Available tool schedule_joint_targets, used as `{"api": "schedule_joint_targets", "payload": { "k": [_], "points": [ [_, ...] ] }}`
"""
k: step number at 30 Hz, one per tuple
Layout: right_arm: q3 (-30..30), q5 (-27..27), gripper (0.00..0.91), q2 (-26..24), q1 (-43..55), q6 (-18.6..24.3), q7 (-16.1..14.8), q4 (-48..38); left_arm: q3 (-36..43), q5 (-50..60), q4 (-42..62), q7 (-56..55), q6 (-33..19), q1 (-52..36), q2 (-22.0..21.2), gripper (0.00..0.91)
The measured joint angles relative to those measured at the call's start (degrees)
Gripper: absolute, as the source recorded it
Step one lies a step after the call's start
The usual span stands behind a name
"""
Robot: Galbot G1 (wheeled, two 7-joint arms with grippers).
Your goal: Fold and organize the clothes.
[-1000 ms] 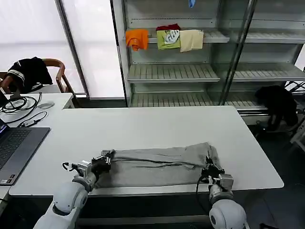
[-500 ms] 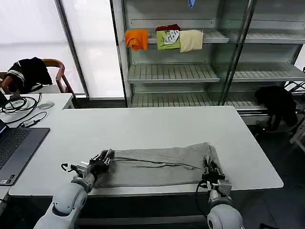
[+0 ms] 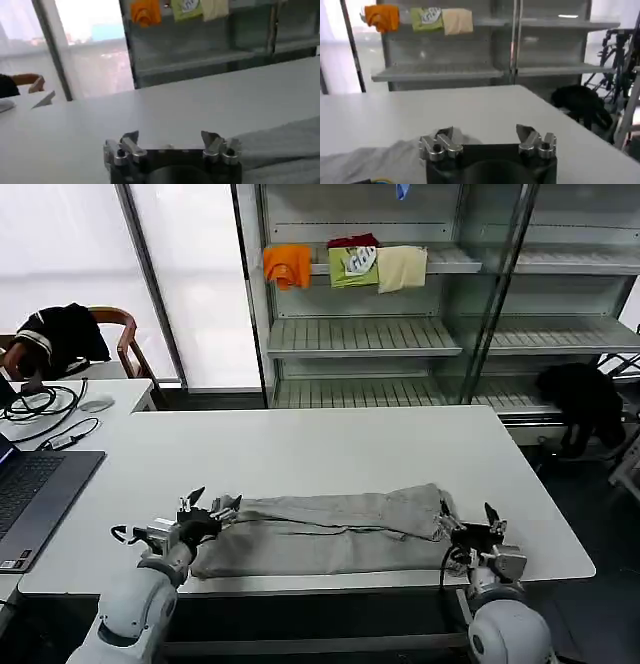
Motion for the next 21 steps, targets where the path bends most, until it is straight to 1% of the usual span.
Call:
{"api": "schedule_joint_targets", "payload": {
  "k": [5, 6, 9, 10, 12, 21],
  "points": [
    [0.6, 1.4, 0.907, -1.9, 0.5, -0.6, 0.1, 1.6, -1.9, -1.5, -0.3, -1.3, 0.6, 0.9, -2.0, 0.907],
    [0.6, 1.5, 0.907, -2.2, 0.5, -0.6, 0.1, 1.8, -2.1, -1.7, -0.3, -1.4, 0.7, 1.1, -2.3, 0.887],
    [0.7, 2.0, 0.907, -2.8, 0.6, -0.8, 0.2, 2.1, -2.5, -2.2, -0.1, -1.6, 0.9, 1.8, -3.6, 0.725],
    [0.7, 2.1, 0.907, -2.9, 0.6, -0.8, 0.3, 2.2, -2.6, -2.3, 0.0, -1.7, 0.9, 2.0, -4.0, 0.695],
    [0.7, 2.5, 0.907, -3.2, 0.7, -0.9, 0.3, 2.6, -2.8, -2.4, 0.1, -1.9, 1.0, 2.5, -4.8, 0.675],
    [1.1, 3.4, 0.907, -4.4, 0.2, -1.0, 0.3, 3.6, -3.7, -2.1, 1.6, -1.6, 1.1, 3.9, -7.5, 0.675]
  ]
}}
